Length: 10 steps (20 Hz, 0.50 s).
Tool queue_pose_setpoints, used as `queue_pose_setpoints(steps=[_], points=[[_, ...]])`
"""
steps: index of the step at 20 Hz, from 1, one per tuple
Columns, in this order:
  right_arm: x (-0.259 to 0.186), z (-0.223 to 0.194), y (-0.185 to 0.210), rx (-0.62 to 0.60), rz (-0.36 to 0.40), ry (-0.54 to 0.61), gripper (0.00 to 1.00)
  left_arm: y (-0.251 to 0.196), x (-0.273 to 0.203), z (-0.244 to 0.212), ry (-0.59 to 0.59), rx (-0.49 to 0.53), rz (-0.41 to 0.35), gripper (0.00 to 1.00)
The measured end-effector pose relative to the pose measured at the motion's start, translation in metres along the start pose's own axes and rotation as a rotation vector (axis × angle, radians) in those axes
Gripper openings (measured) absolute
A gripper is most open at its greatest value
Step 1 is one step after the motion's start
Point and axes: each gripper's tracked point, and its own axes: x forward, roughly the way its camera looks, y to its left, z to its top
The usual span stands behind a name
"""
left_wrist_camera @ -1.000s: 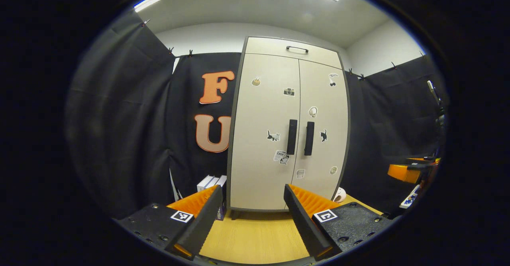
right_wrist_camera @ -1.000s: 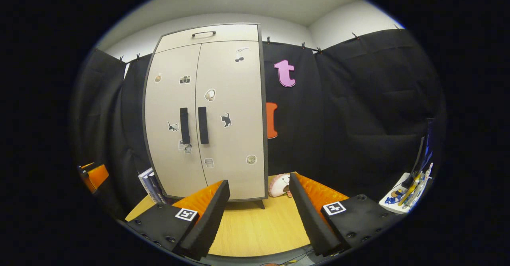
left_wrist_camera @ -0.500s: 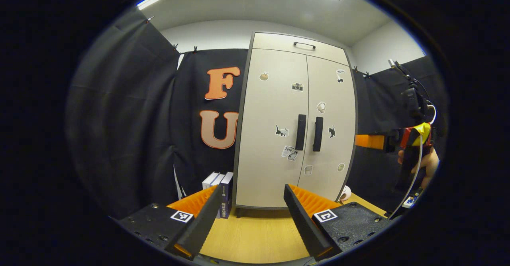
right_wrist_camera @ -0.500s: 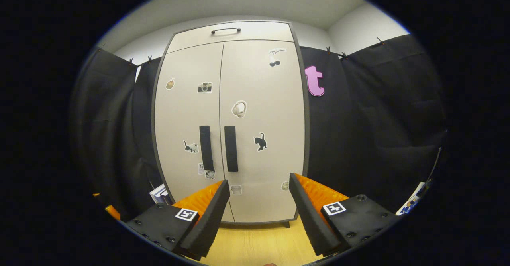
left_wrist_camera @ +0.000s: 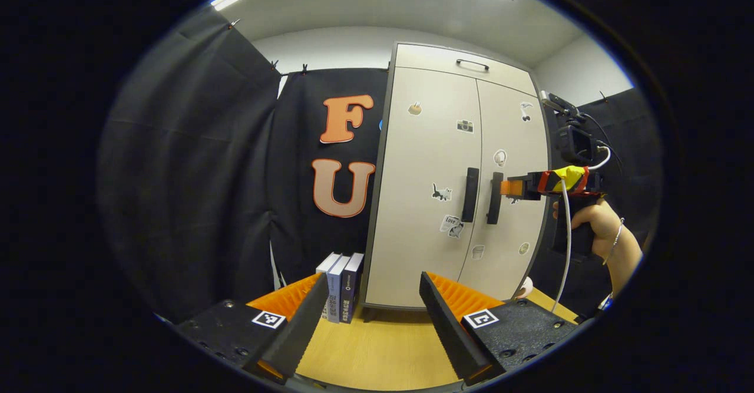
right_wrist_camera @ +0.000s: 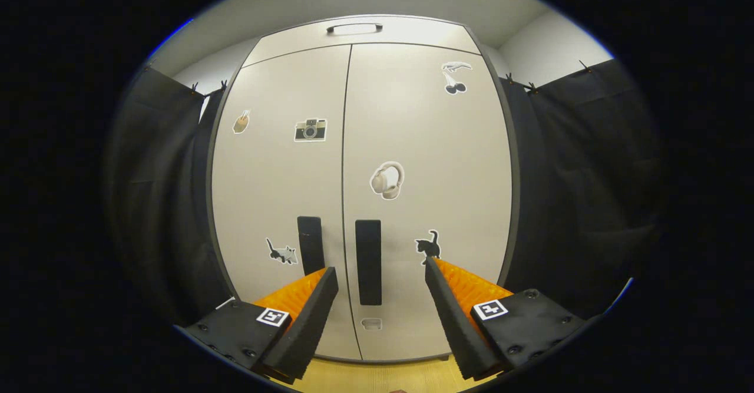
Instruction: Open the right door of the double-door shoe cabinet with the right hand, and open the left door with the left hand.
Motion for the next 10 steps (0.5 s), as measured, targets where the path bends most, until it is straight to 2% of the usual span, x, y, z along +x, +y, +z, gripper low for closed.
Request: queue_pose_setpoints(steps=[1,2,3,5,6,7,8,9,10], points=[[0.009,-0.001,0.004,0.002,0.007,0.006,0.98,0.002,0.001,0.001,-0.001,0.000,0.004,0.94],[0.018,-0.005,0.006,0.005,0.007,0.015,0.93,0.004,0.003,0.003,-0.004,0.001,0.008,0.94],[0.027,-0.006,0.007,0.006,0.003,0.020,0.98,0.006,0.004,0.005,-0.007,0.005,0.012,0.94],[0.043,-0.010,0.007,0.013,-0.008,0.023,0.98,0.008,0.006,0.008,-0.017,0.019,0.018,0.94],[0.051,-0.013,0.007,0.020,-0.007,0.029,0.92,0.009,0.007,0.008,-0.020,0.026,0.020,0.94],[0.058,-0.018,0.005,0.026,-0.017,0.041,0.92,0.010,0.007,0.009,-0.021,0.032,0.022,0.94],[0.064,-0.021,0.003,0.031,-0.026,0.052,0.95,0.010,0.008,0.009,-0.021,0.038,0.023,0.94],[0.070,-0.025,0.002,0.036,-0.030,0.062,0.78,0.010,0.009,0.009,-0.020,0.041,0.022,0.94],[0.074,-0.029,0.001,0.042,-0.027,0.073,0.83,0.010,0.009,0.009,-0.019,0.042,0.020,0.94]])
